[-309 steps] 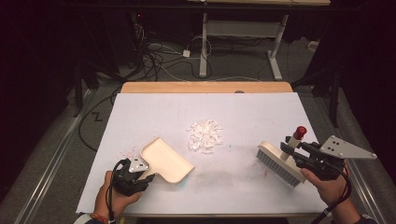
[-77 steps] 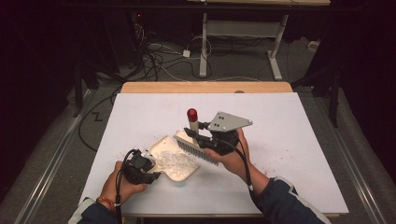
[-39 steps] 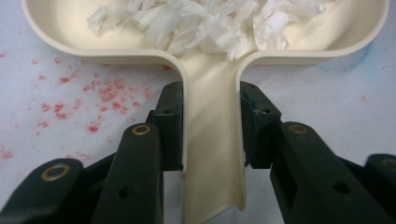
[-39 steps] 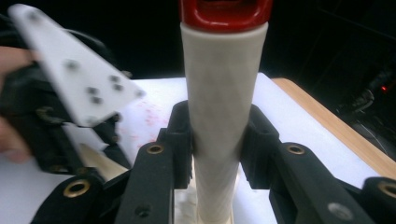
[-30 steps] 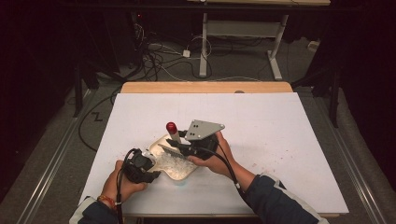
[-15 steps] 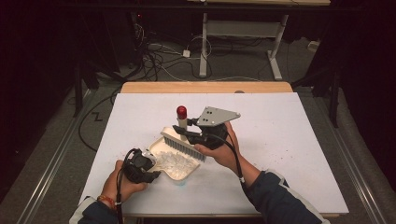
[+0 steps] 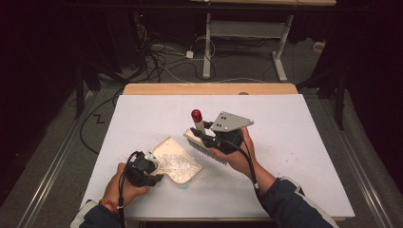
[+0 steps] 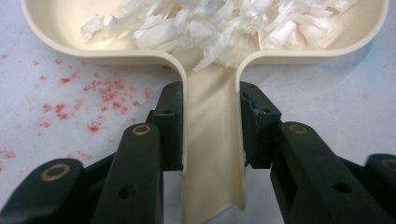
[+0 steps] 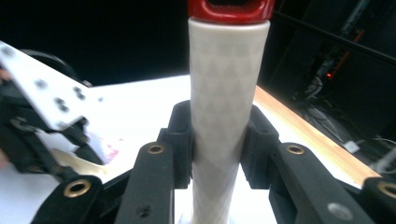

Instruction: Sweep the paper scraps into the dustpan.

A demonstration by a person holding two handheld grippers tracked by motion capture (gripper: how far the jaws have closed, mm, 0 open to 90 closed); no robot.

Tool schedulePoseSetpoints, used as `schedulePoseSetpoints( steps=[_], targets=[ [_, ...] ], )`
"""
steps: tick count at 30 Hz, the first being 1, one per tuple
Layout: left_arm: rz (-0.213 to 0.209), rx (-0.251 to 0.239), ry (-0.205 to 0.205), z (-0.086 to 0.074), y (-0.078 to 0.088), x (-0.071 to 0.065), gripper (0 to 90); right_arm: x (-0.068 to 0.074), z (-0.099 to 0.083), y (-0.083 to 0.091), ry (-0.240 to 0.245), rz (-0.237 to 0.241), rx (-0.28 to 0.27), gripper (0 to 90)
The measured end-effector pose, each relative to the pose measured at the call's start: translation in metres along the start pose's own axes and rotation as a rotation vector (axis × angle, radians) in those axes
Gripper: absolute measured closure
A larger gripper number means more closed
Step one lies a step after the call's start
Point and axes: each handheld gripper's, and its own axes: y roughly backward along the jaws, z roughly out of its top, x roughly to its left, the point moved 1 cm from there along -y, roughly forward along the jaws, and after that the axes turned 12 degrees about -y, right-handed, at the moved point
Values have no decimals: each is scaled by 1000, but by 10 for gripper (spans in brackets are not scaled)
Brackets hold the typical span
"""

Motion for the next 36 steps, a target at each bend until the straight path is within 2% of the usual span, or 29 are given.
schedulePoseSetpoints(
  steps=[2, 5, 7, 10, 14, 18, 24, 31, 34, 36],
  targets=[
    [2, -4, 5, 0, 0, 0, 635, -3, -4, -6, 19, -22, 9, 695],
    [-2, -4, 5, 0, 0, 0, 635, -6, -11, -16, 12, -28, 44, 695],
    [-3, -6, 7, 0, 0, 0, 635, -5, -15, -21, 2, -10, 53, 696],
    [-3, -6, 6, -1, 0, 1, 635, 6, -14, -23, 9, 25, 67, 696],
    [-5, -4, 3, -1, 0, 1, 634, 19, -11, -19, 2, 96, 78, 696],
    [-5, -5, 6, -1, 0, 1, 635, 25, -4, -12, 28, 102, 58, 695],
    [-10, -5, 6, -1, 0, 2, 635, 18, 8, -1, 8, 87, 15, 695],
    [-9, -3, 6, -1, 0, 1, 634, 12, 17, -3, 18, 65, 6, 693],
    [-10, -2, 10, 0, 0, 1, 634, 4, 21, -11, 40, 12, 10, 693],
    [-12, 1, 7, 0, 0, 2, 635, -3, 23, -20, 33, -19, 18, 694]
  ],
)
